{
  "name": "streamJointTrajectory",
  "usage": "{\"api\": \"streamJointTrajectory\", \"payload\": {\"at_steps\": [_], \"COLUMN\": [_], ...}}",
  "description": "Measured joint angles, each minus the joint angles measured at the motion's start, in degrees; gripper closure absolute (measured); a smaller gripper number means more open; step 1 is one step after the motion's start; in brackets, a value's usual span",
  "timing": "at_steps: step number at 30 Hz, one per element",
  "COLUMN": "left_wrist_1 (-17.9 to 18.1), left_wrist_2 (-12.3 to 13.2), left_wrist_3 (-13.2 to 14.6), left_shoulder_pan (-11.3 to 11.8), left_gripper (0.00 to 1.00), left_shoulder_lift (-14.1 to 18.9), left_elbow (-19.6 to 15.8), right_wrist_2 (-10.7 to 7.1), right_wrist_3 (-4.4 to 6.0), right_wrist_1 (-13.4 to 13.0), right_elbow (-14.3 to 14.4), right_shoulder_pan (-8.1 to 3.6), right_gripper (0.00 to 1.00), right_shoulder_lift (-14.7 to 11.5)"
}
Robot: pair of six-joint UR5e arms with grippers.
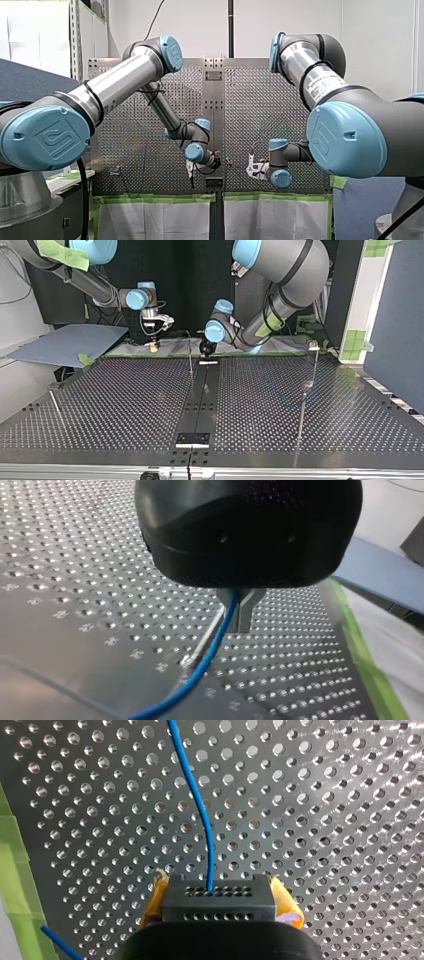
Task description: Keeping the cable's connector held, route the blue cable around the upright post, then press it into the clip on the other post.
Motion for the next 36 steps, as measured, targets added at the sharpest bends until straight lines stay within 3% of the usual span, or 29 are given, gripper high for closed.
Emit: {"api": "streamJointTrajectory", "payload": {"at_steps": [15, 24, 36], "left_wrist_1": [-2.07, -2.44, -3.4], "left_wrist_2": [-3.33, -2.57, 1.0], "left_wrist_3": [-0.02, -0.19, -1.4], "left_shoulder_pan": [0.89, 1.1, 0.86], "left_gripper": [1.0, 1.0, 1.0], "left_shoulder_lift": [0.0, -0.02, -2.08], "left_elbow": [0.85, 0.85, 0.87], "right_wrist_2": [-0.11, -0.11, -0.82], "right_wrist_3": [-0.26, -0.45, -1.07], "right_wrist_1": [2.27, 2.42, 2.11], "right_elbow": [-2.07, -2.37, -2.4], "right_shoulder_pan": [-2.59, -3.15, -3.36], "right_gripper": [1.0, 1.0, 1.0], "right_shoulder_lift": [0.0, 0.07, 0.22]}}
